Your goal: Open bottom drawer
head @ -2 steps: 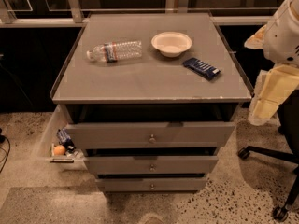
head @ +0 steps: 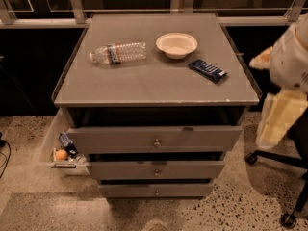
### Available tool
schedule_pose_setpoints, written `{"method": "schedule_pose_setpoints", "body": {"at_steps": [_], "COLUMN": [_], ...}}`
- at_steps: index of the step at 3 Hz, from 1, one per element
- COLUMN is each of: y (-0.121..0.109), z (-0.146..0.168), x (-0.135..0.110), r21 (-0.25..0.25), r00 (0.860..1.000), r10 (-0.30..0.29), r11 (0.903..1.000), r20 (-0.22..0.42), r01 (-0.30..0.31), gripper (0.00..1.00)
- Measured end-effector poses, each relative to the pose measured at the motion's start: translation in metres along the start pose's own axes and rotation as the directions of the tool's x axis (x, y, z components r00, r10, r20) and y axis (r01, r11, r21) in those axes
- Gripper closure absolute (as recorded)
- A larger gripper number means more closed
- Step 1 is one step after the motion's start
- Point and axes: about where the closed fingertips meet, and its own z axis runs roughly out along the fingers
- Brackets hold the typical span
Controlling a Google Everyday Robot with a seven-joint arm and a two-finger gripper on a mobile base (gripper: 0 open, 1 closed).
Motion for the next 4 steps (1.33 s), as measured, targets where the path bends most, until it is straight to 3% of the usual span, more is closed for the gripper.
{"method": "schedule_pose_setpoints", "body": {"at_steps": [1,2,3,4], "y": [0.04,0.079,0.106,0.098], "z": [0.052,0.107,0.17,0.175], "x": [0.024,0.047,0.064,0.063], "r21": [-0.071,-0.104,-0.108,-0.061], "r00": [1.0,0.998,0.992,0.991], "r10": [-0.002,-0.022,-0.087,-0.102], "r11": [0.9975,0.9942,0.9895,0.9923], "r20": [0.019,0.051,0.088,0.09], "r01": [0.004,0.028,0.096,0.108], "gripper": [0.0,0.0,0.0,0.0]}}
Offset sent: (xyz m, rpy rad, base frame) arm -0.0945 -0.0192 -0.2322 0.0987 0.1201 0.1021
